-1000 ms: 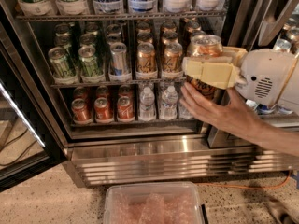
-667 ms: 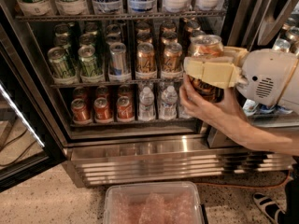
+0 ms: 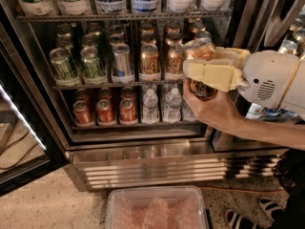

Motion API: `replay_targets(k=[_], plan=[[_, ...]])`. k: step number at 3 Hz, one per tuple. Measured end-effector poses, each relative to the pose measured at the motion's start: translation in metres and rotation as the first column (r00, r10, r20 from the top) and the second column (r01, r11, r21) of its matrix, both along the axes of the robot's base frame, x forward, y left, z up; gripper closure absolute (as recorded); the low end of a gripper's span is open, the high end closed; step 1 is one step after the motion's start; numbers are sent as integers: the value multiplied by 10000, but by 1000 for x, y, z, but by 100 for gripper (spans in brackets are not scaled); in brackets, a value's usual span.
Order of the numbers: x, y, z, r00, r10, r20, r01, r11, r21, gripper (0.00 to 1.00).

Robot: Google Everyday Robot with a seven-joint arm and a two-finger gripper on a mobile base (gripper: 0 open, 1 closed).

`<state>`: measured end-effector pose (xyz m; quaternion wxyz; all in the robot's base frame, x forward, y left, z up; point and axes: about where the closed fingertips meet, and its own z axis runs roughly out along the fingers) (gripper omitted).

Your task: Pick orange can from middle shelf of fridge

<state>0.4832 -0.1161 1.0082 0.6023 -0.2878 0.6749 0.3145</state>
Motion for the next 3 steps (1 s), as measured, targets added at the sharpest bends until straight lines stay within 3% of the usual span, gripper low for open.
replay_targets(k=[1,2,3], plan=[[0,0,0,10000,0,0,0,10000,0,12],[0,2,1,10000,30,9,-30,10000,-19,0],[0,2,1,10000,30,9,-30,10000,-19,0]])
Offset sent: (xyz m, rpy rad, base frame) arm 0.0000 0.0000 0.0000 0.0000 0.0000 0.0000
